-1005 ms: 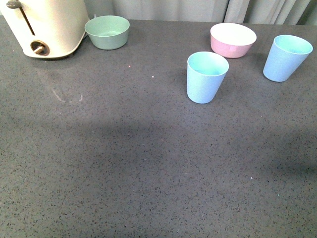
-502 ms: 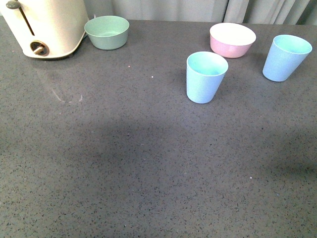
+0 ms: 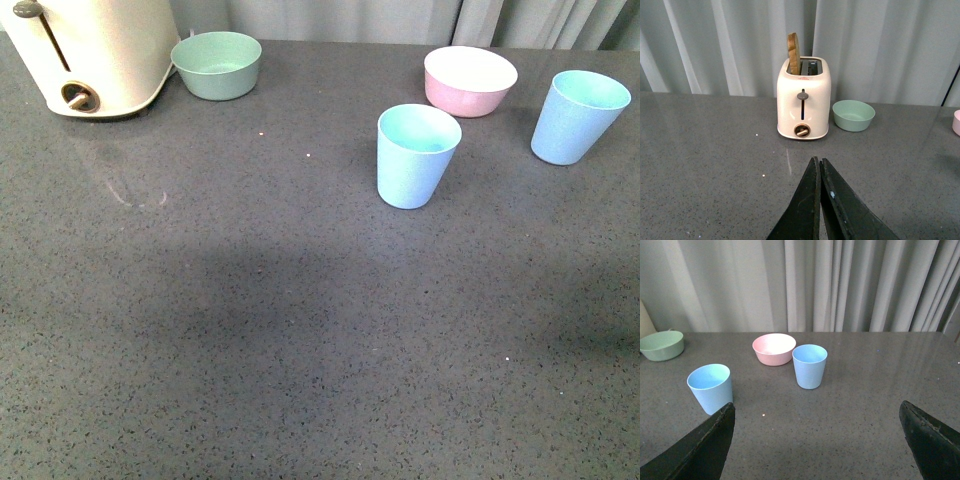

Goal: Stack blue cups with both arms

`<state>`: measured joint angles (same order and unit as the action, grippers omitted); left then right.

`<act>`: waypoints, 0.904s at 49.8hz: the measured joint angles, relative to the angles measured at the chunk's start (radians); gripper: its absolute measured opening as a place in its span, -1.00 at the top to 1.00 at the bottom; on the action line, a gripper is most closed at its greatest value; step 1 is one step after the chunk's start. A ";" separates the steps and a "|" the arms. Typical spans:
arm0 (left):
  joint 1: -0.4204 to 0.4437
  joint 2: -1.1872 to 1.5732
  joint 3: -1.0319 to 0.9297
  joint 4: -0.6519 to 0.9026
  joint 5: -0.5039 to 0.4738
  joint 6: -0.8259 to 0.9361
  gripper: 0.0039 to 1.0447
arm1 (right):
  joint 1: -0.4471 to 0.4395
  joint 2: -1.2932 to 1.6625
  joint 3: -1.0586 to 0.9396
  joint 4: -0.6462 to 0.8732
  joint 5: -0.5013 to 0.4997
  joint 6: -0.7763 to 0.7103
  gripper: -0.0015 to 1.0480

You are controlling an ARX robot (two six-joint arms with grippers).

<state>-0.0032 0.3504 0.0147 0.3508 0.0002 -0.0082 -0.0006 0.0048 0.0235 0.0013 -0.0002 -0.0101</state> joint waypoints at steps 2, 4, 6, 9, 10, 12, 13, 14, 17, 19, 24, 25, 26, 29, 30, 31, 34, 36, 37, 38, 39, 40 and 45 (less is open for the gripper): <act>0.000 -0.013 0.000 -0.013 0.000 0.000 0.97 | 0.000 0.000 0.000 0.000 0.000 0.000 -0.83; 0.000 -0.025 0.000 -0.024 0.000 0.000 0.97 | 0.000 0.000 0.000 0.000 0.000 0.000 -0.83; 0.000 -0.039 0.000 -0.039 0.000 0.000 0.97 | 0.000 0.000 0.000 0.000 0.000 0.000 -0.83; 0.000 -0.063 0.000 -0.062 0.000 0.000 0.97 | 0.000 0.000 0.000 0.000 0.000 0.000 -0.83; 0.000 -0.070 0.000 -0.069 0.000 0.000 0.97 | 0.000 0.000 0.000 0.000 0.000 0.000 -0.83; 0.000 -0.079 0.000 -0.079 0.000 0.000 0.97 | 0.000 0.000 0.000 0.000 0.000 0.000 -0.83; 0.000 -0.085 0.000 -0.086 0.000 0.000 0.97 | 0.000 0.000 0.000 0.000 0.000 0.000 -0.83; 0.000 -0.092 0.000 -0.090 0.000 0.000 0.97 | 0.000 0.000 0.000 0.000 0.000 0.000 -0.83; 0.000 -0.111 0.000 -0.109 0.000 0.000 0.97 | 0.000 0.000 0.000 0.000 0.000 0.000 -0.83; 0.000 -0.124 0.000 -0.124 0.000 0.000 0.97 | 0.000 0.000 0.000 0.000 0.000 0.000 -0.83; 0.000 -0.150 0.000 -0.149 0.000 0.000 0.97 | 0.000 0.000 0.000 0.000 0.000 0.000 -0.83; 0.000 -0.155 0.000 -0.154 0.000 0.000 0.97 | 0.000 0.000 0.000 0.000 0.000 0.000 -0.83; 0.000 -0.157 0.000 -0.156 0.000 0.000 0.97 | 0.000 0.000 0.000 0.000 0.000 0.000 -0.83; 0.000 -0.172 0.000 -0.172 0.000 0.000 0.97 | 0.000 0.000 0.000 0.000 0.000 0.000 -0.83; 0.000 -0.198 0.000 -0.200 0.000 0.000 0.97 | 0.000 0.000 0.000 0.000 0.000 0.000 -0.83; 0.000 -0.214 0.000 -0.227 0.000 0.000 0.97 | 0.000 0.000 0.000 0.000 0.000 0.000 -0.83; 0.000 -0.303 0.000 -0.333 0.000 0.000 0.97 | 0.000 0.000 0.000 0.000 0.000 0.000 -0.83; 0.000 -0.330 0.000 -0.343 0.000 0.000 0.97 | 0.000 0.000 0.000 0.000 0.000 0.000 -0.83; 0.000 -0.334 0.000 -0.344 0.000 0.000 0.97 | 0.000 0.000 0.000 0.000 0.000 0.000 -0.83; 0.000 -0.340 0.000 -0.345 0.000 0.000 0.97 | 0.000 0.000 0.000 0.000 0.000 0.000 -0.83; 0.000 -0.341 0.000 -0.346 0.000 0.000 0.97 | 0.000 0.000 0.000 0.000 0.000 0.000 -0.83; 0.000 -0.343 0.000 -0.347 0.000 0.000 0.97 | 0.000 0.000 0.000 0.000 0.000 0.000 -0.83; 0.000 -0.344 0.000 -0.349 0.000 0.000 0.97 | 0.000 0.000 0.000 0.000 0.000 0.000 -0.83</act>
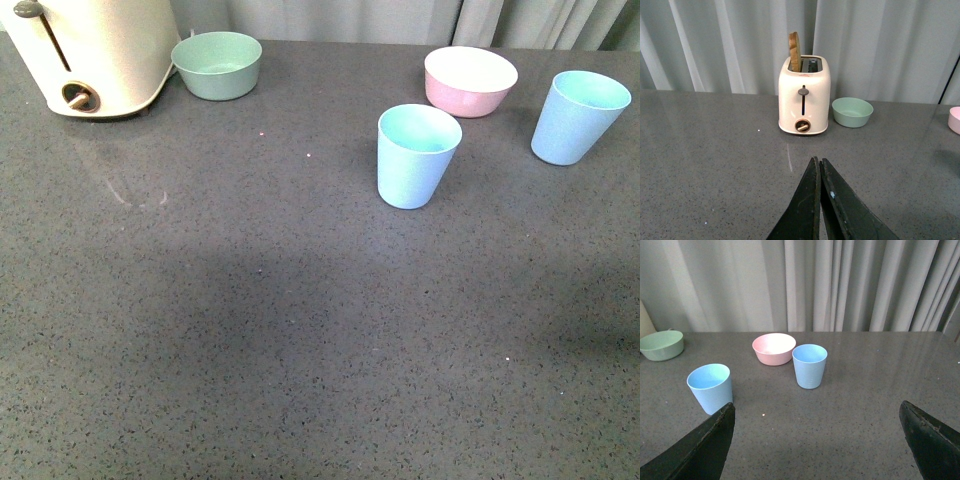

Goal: Stack blue cups with both arms

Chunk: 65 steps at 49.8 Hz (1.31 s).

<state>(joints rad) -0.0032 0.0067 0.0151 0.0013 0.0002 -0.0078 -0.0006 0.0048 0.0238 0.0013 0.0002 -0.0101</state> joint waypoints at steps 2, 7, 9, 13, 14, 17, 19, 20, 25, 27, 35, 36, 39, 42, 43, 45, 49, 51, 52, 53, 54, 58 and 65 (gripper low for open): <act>0.000 0.000 0.000 0.000 0.000 0.000 0.97 | 0.000 0.000 0.000 0.000 0.000 0.000 -0.83; 0.000 0.000 0.000 0.000 0.000 0.000 0.57 | 0.000 0.000 0.000 0.000 0.000 0.000 -0.83; 0.000 0.000 0.000 0.000 0.000 0.000 0.40 | 0.000 0.000 0.000 0.000 0.000 0.000 -0.83; 0.000 0.000 0.000 0.000 0.000 0.000 0.09 | -0.013 0.098 0.065 -0.183 -0.006 0.098 -0.83; 0.000 0.000 0.000 0.000 0.000 0.000 -0.01 | -0.038 0.160 0.089 -0.232 -0.025 0.115 -0.83; 0.000 0.000 0.000 0.000 0.000 0.000 -0.25 | -0.106 0.271 0.108 -0.223 -0.088 0.130 -0.83; 0.000 -0.001 0.000 0.000 0.000 0.000 -0.38 | -0.161 0.345 0.124 -0.177 -0.141 0.124 -0.83; 0.000 -0.001 0.000 0.000 0.000 0.000 -0.42 | -0.187 0.383 0.136 -0.150 -0.162 0.112 -0.83; 0.000 -0.001 0.000 0.000 0.000 0.000 -0.72 | -0.284 0.582 0.222 -0.011 -0.210 0.027 -0.83; 0.000 -0.001 0.000 0.000 0.000 0.000 -0.82 | -0.299 0.655 0.258 0.033 -0.206 -0.013 -0.83; 0.000 -0.001 0.000 0.000 0.000 0.002 -0.84 | -0.274 1.026 0.473 0.124 -0.237 -0.220 -0.83; 0.000 -0.001 0.000 0.000 0.000 0.002 -0.84 | -0.264 1.073 0.504 0.121 -0.238 -0.250 -0.83; 0.000 -0.001 0.000 0.000 0.000 0.002 -0.84 | -0.231 1.209 0.600 0.101 -0.249 -0.343 -0.83; 0.000 -0.001 0.000 0.000 0.000 0.002 -0.84 | -0.192 1.357 0.723 0.047 -0.264 -0.453 -0.83; 0.000 -0.001 0.000 0.000 0.000 0.002 -0.84 | -0.177 1.405 0.767 0.024 -0.266 -0.486 -0.83; 0.000 -0.001 0.000 0.000 0.000 0.002 -0.84 | -0.163 1.471 0.828 0.002 -0.262 -0.523 -0.83; 0.000 -0.001 0.000 0.000 0.000 0.002 -0.84 | -0.138 1.576 0.932 -0.042 -0.255 -0.594 -0.83; 0.000 -0.001 0.000 0.000 0.000 0.002 -0.84 | -0.126 1.623 0.984 -0.071 -0.255 -0.623 -0.83; 0.000 -0.001 0.000 0.000 0.000 0.002 -0.84 | -0.122 1.637 1.000 -0.080 -0.255 -0.632 -0.83; 0.000 -0.001 0.000 0.000 0.000 0.002 -0.84 | -0.115 1.666 1.034 -0.099 -0.255 -0.649 -0.83; 0.000 -0.001 0.000 0.000 0.000 0.002 -0.84 | -0.112 1.680 1.050 -0.108 -0.255 -0.653 -0.83; 0.000 -0.001 0.000 0.000 0.000 0.002 -0.84 | -0.095 1.759 1.140 -0.157 -0.256 -0.695 -0.83; 0.000 -0.001 0.000 0.000 0.000 0.002 -0.84 | -0.077 1.916 1.310 -0.247 -0.245 -0.760 -0.83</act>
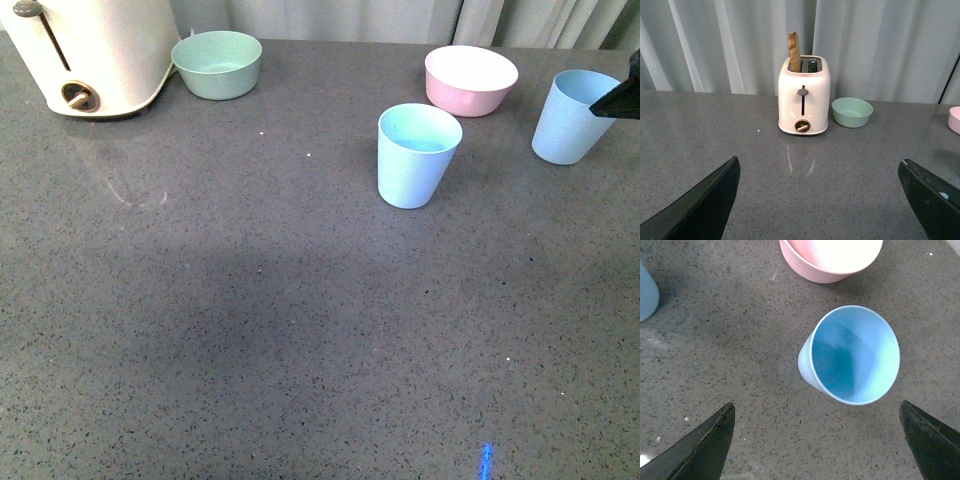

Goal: Stack blue cups with both arms

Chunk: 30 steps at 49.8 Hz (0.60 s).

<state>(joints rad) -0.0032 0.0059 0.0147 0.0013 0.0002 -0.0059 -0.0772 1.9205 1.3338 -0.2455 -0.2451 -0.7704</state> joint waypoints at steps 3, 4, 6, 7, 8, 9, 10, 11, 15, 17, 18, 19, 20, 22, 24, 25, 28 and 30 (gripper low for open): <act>0.000 0.000 0.000 0.000 0.000 0.000 -0.84 | 0.001 0.068 0.064 -0.022 0.014 -0.019 -0.83; 0.000 0.000 0.000 0.000 0.000 0.000 -0.84 | 0.001 0.085 0.080 -0.028 0.017 -0.024 -0.83; 0.000 0.000 0.000 0.000 0.000 0.000 -0.84 | 0.001 0.117 0.107 -0.040 0.018 -0.036 -0.83; 0.000 0.000 0.000 0.000 0.000 0.000 -0.84 | 0.001 0.130 0.119 -0.046 0.018 -0.040 -0.83; 0.000 0.000 0.000 0.000 0.000 0.000 -0.84 | 0.003 0.150 0.134 -0.052 0.019 -0.044 -0.83; 0.000 0.000 0.000 0.000 0.000 0.000 -0.84 | 0.003 0.161 0.143 -0.056 0.018 -0.048 -0.83; 0.000 0.000 0.000 0.000 0.000 0.000 -0.84 | 0.004 0.171 0.152 -0.059 0.018 -0.051 -0.83; 0.000 0.000 0.000 0.000 0.000 0.000 -0.84 | 0.005 0.180 0.160 -0.061 0.018 -0.057 -0.83; 0.000 0.000 0.000 0.000 0.000 0.000 -0.84 | 0.011 0.211 0.195 -0.065 0.019 -0.064 -0.83; 0.000 0.000 0.000 0.000 0.000 0.000 -0.84 | 0.015 0.221 0.208 -0.068 0.018 -0.065 -0.83; 0.000 0.000 0.000 0.000 0.000 0.000 -0.84 | 0.018 0.226 0.214 -0.069 0.017 -0.066 -0.83; 0.000 0.000 0.000 0.000 0.000 0.000 -0.84 | 0.023 0.230 0.222 -0.071 0.017 -0.070 -0.83; 0.000 0.000 0.000 0.000 0.000 0.000 -0.84 | 0.026 0.235 0.227 -0.072 0.017 -0.071 -0.83; 0.000 0.000 0.000 0.000 0.000 0.000 -0.84 | 0.032 0.242 0.234 -0.073 0.017 -0.074 -0.83; 0.000 0.000 0.000 0.000 0.000 0.000 -0.84 | 0.039 0.251 0.240 -0.076 0.018 -0.080 -0.82; 0.000 0.000 0.000 0.000 0.000 0.000 -0.84 | 0.042 0.256 0.242 -0.076 0.019 -0.080 -0.79; 0.000 0.000 0.000 0.000 0.000 0.000 -0.84 | 0.046 0.264 0.245 -0.078 0.022 -0.084 -0.66; 0.000 0.000 0.000 0.000 0.000 0.000 -0.84 | 0.049 0.272 0.248 -0.085 0.024 -0.087 -0.53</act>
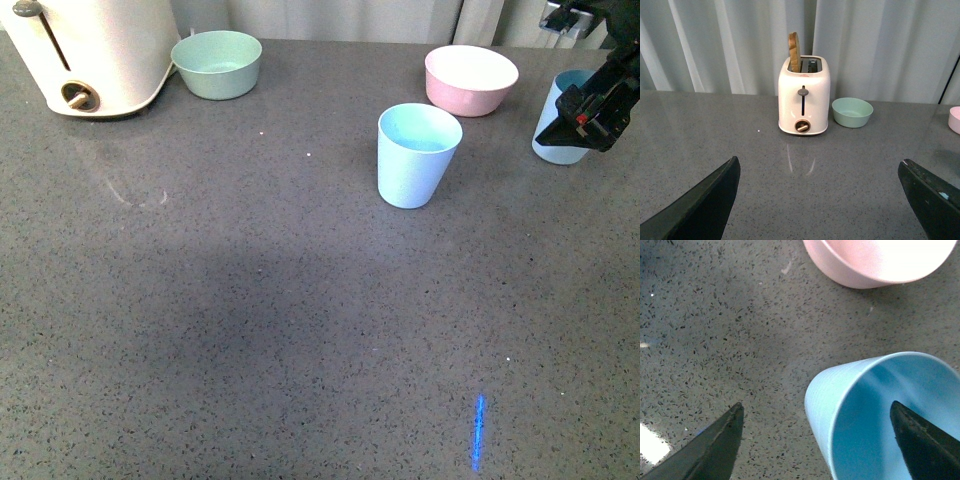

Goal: Stack blue cups with both arms

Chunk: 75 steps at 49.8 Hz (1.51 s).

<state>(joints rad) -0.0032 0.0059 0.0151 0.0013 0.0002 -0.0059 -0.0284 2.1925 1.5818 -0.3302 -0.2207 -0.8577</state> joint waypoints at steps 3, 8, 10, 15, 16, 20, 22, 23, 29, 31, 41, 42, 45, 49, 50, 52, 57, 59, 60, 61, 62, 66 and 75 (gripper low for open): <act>0.000 0.000 0.000 0.000 0.000 0.000 -0.84 | 0.001 0.007 0.002 -0.006 0.002 0.000 -0.40; 0.000 0.000 0.000 0.000 0.000 0.000 -0.84 | 0.001 0.022 0.013 -0.019 0.015 0.000 -0.03; 0.000 0.000 0.000 0.000 0.000 0.000 -0.84 | 0.001 0.024 0.015 -0.019 0.017 0.000 0.04; 0.000 0.000 0.000 0.000 0.000 0.000 -0.84 | -0.003 0.025 0.022 -0.022 0.014 0.005 0.37; 0.000 0.000 0.000 0.000 0.000 0.000 -0.84 | -0.004 0.025 0.022 -0.022 0.013 0.005 0.40; 0.000 0.000 0.000 0.000 0.000 0.000 -0.84 | -0.010 0.025 0.025 -0.025 0.005 0.011 0.67; 0.000 0.000 0.000 0.000 0.000 0.000 -0.84 | -0.013 0.023 0.025 -0.026 -0.005 0.013 0.81; 0.000 0.000 0.000 0.000 0.000 0.000 -0.84 | -0.016 0.019 0.024 -0.031 -0.011 0.017 0.91; 0.000 0.000 0.000 0.000 0.000 0.000 -0.84 | -0.025 -0.011 0.008 -0.040 -0.030 0.020 0.97; 0.000 0.000 0.000 0.000 0.000 0.000 -0.84 | -0.030 -0.039 -0.003 -0.052 -0.048 0.019 0.97; 0.000 0.000 0.000 0.000 0.000 0.000 -0.84 | -0.009 -0.256 -0.054 -0.131 -0.190 0.011 0.97; 0.000 0.000 0.000 0.000 0.000 0.000 -0.84 | 0.000 -0.281 -0.058 -0.139 -0.202 0.011 0.97; 0.000 0.000 0.000 0.000 0.000 0.000 -0.84 | 0.044 -0.356 -0.074 -0.170 -0.222 0.010 0.97; 0.000 0.000 0.000 0.000 0.000 0.000 -0.84 | 0.092 -0.401 -0.091 -0.194 -0.225 -0.001 0.97; 0.000 0.000 0.000 0.000 0.000 0.000 -0.84 | 0.110 -0.411 -0.097 -0.201 -0.225 -0.006 0.97; 0.000 0.000 0.000 0.000 0.000 0.000 -0.84 | 0.136 -0.420 -0.106 -0.211 -0.221 -0.011 0.97; 0.000 0.000 0.000 0.000 0.000 0.000 -0.84 | 0.198 -0.421 -0.124 -0.225 -0.201 -0.029 0.97; 0.000 0.000 0.000 0.000 0.000 0.000 -0.84 | 0.216 -0.414 -0.128 -0.230 -0.190 -0.032 0.97; 0.000 0.000 0.000 0.000 0.000 0.000 -0.84 | 0.226 -0.408 -0.131 -0.232 -0.183 -0.034 0.97; 0.000 0.000 0.000 0.000 0.000 0.000 -0.84 | 0.231 -0.405 -0.132 -0.233 -0.179 -0.035 0.97; 0.000 0.000 0.000 0.000 0.000 0.000 -0.84 | 0.238 -0.400 -0.134 -0.234 -0.171 -0.035 0.97; 0.000 0.000 0.000 0.000 0.000 0.000 -0.84 | 0.253 -0.385 -0.134 -0.236 -0.151 -0.039 0.97; 0.000 0.000 0.000 0.000 0.000 0.000 -0.84 | 0.280 -0.349 -0.126 -0.239 -0.120 -0.040 0.97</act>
<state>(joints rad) -0.0032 0.0059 0.0151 0.0013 0.0002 -0.0059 0.2512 1.8435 1.4555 -0.5690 -0.3405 -0.8978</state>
